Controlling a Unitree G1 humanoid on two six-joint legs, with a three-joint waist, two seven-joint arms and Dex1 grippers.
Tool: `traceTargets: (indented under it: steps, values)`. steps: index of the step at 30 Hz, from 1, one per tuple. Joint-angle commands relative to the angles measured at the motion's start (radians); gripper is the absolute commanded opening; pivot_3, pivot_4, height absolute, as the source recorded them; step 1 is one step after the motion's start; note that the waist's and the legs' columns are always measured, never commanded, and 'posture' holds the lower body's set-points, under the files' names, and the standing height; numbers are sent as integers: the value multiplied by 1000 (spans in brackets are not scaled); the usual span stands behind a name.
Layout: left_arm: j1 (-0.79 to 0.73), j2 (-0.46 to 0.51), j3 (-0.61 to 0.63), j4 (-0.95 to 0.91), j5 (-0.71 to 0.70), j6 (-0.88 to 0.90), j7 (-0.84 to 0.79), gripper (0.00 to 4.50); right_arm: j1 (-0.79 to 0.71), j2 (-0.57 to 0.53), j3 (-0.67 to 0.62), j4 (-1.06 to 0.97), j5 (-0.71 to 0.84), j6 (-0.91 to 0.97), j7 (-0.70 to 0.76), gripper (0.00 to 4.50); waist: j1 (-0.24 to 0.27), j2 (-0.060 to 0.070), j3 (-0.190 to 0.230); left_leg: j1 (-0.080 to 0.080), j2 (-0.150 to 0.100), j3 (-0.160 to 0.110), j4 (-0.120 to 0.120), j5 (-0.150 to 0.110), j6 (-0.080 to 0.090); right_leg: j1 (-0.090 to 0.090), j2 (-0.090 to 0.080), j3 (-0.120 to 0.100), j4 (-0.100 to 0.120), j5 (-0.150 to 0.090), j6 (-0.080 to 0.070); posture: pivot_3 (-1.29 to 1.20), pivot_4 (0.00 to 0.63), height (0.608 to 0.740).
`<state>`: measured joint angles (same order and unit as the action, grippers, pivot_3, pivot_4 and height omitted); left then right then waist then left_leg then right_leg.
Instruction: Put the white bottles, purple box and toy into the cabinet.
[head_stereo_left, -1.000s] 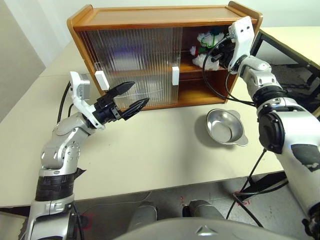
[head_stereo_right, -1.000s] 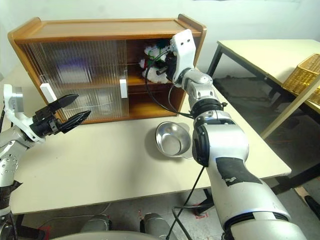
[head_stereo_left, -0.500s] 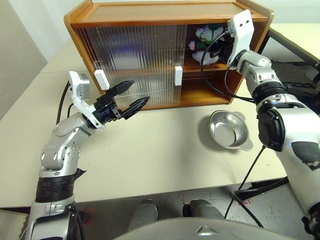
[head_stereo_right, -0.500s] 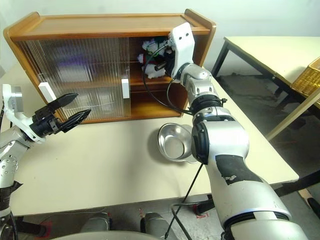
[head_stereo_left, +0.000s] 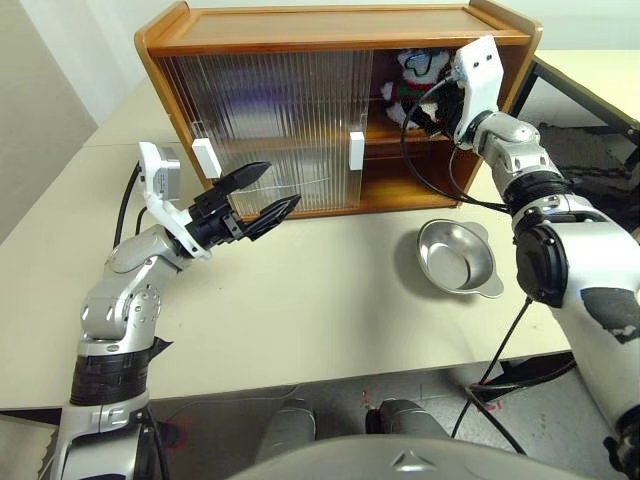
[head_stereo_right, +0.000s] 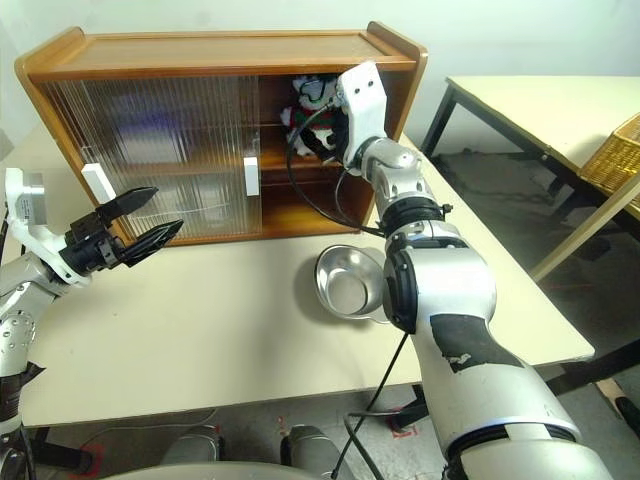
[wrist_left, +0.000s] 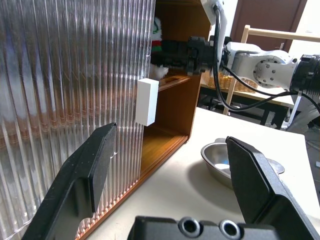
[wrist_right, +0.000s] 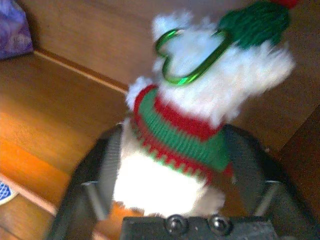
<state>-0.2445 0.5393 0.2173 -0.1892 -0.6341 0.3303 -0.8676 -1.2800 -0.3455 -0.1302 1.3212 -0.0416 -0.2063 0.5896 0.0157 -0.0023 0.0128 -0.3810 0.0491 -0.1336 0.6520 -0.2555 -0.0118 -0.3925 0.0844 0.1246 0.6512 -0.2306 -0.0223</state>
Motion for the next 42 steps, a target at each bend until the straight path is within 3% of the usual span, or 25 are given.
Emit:
traceTargets:
  steps: [1,24,28,32,40,42]
  values:
    - [-10,-2,-15,5,-1,4,-7,4500,6,-11,0,11,-7,10,16,4466,-2,0,0,0,0,0,0,0,0,0,0,0,0,0,0,48,0,740]
    - [-33,-21,-34,46,15,-11,-34,4500,47,-78,-60,-115,106,-14,197,4466,-7,0,0,0,0,1,4,0,0,1,0,0,0,1,1,3,0,740]
    - [-41,-19,-37,57,16,-13,-42,4500,150,-103,-66,-241,154,31,262,4466,-7,0,0,-1,-1,1,7,0,0,3,0,0,0,2,3,-9,0,740]
    - [-44,-15,-38,64,14,-13,-50,4500,322,-131,-69,-496,233,147,334,4466,-13,0,0,0,-2,2,10,0,0,5,0,1,0,2,4,-21,0,740]
    - [-63,-12,-50,89,18,-15,-72,4500,654,-223,-93,-906,359,368,371,4466,-27,0,0,7,-8,6,12,1,0,14,4,1,-1,0,2,-51,0,740]
    - [-68,-9,-49,99,19,-17,-81,4500,729,-234,-107,-962,386,401,372,4466,-34,-1,0,12,-9,9,12,1,0,19,5,1,-1,-8,8,-54,0,740]
